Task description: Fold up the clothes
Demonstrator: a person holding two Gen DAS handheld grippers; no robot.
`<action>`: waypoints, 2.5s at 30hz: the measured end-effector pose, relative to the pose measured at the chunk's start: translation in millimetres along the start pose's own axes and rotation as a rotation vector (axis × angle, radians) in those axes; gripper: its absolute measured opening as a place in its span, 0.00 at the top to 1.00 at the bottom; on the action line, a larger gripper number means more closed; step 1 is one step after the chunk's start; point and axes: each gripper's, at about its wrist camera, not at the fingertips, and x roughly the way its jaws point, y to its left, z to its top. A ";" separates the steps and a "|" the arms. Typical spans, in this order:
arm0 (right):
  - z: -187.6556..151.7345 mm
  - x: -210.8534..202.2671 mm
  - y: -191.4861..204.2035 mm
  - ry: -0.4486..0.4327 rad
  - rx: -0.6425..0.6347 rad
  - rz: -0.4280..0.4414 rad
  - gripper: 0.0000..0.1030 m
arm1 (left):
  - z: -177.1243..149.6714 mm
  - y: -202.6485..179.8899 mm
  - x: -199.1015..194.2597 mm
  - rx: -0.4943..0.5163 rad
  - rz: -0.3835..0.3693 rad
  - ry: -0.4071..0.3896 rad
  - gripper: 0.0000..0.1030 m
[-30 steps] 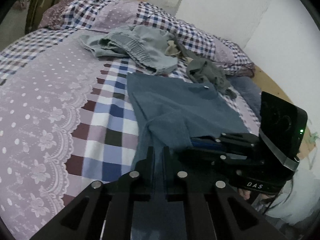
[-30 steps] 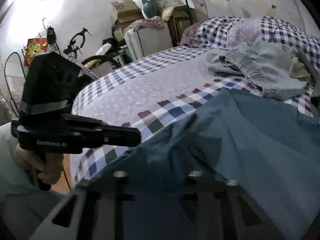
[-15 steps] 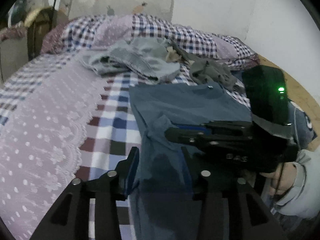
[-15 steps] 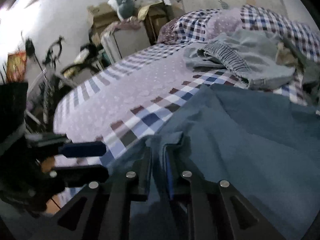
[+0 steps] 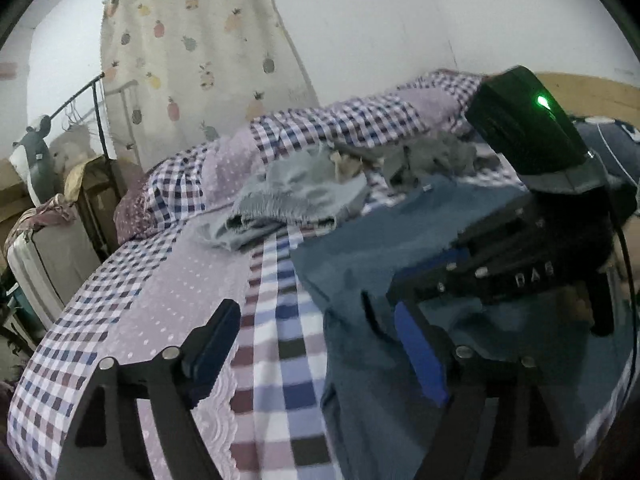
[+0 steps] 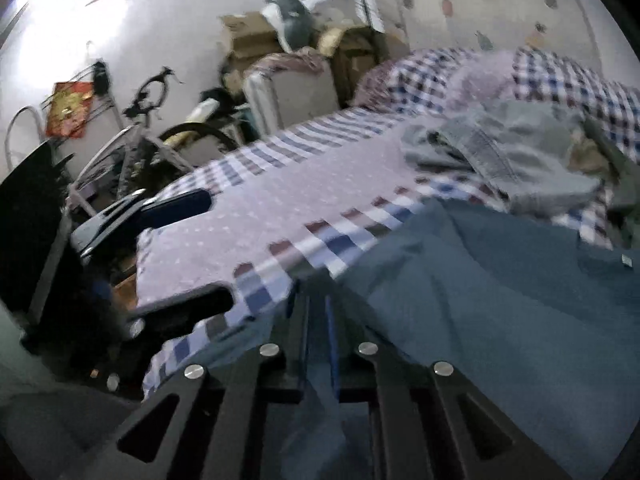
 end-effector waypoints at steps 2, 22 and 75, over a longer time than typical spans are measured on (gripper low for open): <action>-1.7 3.5 -3.6 0.012 0.030 0.003 0.69 | -1.0 4.7 0.5 -0.042 -0.014 0.039 0.19; -43.5 -209.4 -48.5 -0.231 0.278 -0.334 0.56 | 29.4 -7.3 43.0 -0.402 -0.168 0.259 0.37; -220.4 -324.6 -244.1 -0.065 1.049 -0.638 0.47 | -21.1 52.6 58.1 -0.880 -0.081 0.325 0.97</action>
